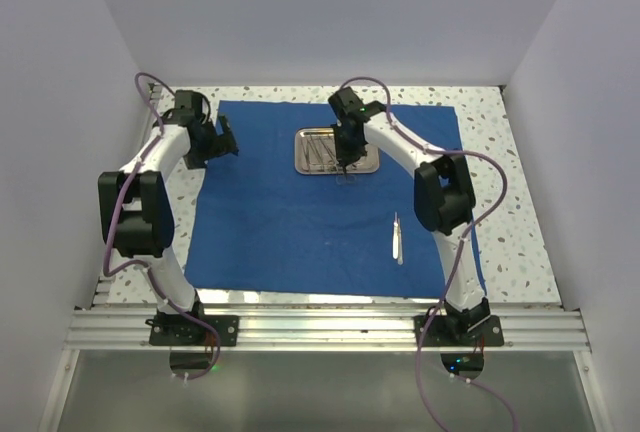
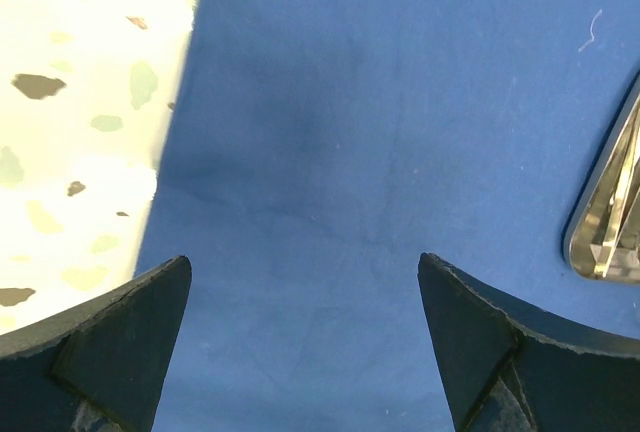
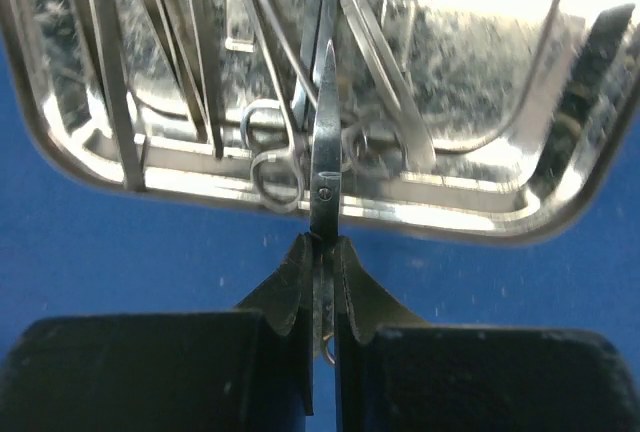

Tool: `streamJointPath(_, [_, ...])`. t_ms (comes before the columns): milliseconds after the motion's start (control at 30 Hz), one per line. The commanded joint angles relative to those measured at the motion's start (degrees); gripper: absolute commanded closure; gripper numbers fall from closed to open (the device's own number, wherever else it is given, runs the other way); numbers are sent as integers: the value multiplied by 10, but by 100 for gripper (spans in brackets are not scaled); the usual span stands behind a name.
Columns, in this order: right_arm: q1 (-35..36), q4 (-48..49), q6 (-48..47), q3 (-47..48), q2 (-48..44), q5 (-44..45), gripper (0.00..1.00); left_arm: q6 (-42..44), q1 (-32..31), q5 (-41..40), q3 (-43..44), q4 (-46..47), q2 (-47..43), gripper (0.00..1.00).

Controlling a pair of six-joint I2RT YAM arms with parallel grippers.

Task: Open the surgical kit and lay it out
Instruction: Pick up the medical item from the container, then place the medical item in the surgical kit.

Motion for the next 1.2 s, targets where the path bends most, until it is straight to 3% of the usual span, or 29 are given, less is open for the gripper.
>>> streamJointPath(0, [-1, -16, 42, -47, -118, -10, 100, 10, -24, -41, 33, 1, -40, 0])
streamJointPath(200, [16, 11, 111, -216, -220, -53, 100, -2, -33, -4, 120, -24, -15, 0])
streamJointPath(300, [37, 43, 141, -298, -262, -90, 100, 14, -45, 54, 113, 78, -57, 0])
streamJointPath(367, [57, 74, 149, -345, -272, -125, 100, -46, -43, 63, 96, 126, -58, 0])
streamJointPath(433, [73, 86, 143, -367, -273, -126, 100, -95, -17, 203, 16, 218, -38, 0])
streamJointPath(467, [77, 91, 143, -375, -273, -128, 100, -131, 7, 370, -20, 354, -22, 0])
streamJointPath(500, [79, 96, 144, -381, -271, -134, 100, -192, 10, 419, -54, 398, 0, 0])
streamJointPath(533, [82, 107, 144, -390, -269, -138, 100, -184, 6, 428, -52, 406, 19, 0])
streamJointPath(567, [84, 110, 141, -395, -266, -142, 100, -151, -3, 331, -36, 295, 18, 0])
streamJointPath(667, [92, 115, 137, -409, -261, -147, 100, -64, -68, 148, 44, 173, 4, 0])
streamJointPath(733, [94, 113, 131, -424, -259, -161, 100, -59, -101, 106, 90, 144, 15, 0])
streamJointPath(767, [94, 111, 130, -428, -258, -167, 89, -59, -112, 75, 107, 114, 23, 0])
streamJointPath(800, [94, 106, 123, -430, -261, -169, 66, -59, -133, 54, 147, 95, 33, 0])
streamJointPath(833, [94, 90, 120, -431, -265, -162, 50, -54, -146, 35, 168, 77, 57, 2])
streamJointPath(900, [94, 75, 103, -429, -288, -150, 31, -45, -186, -32, 239, 19, 85, 6])
streamJointPath(967, [94, 48, 93, -424, -308, -128, 29, -43, -220, -94, 284, -29, 131, 9])
streamJointPath(1167, [92, -9, 60, -401, -389, -59, 28, -69, -250, -159, 378, -88, 220, 24])
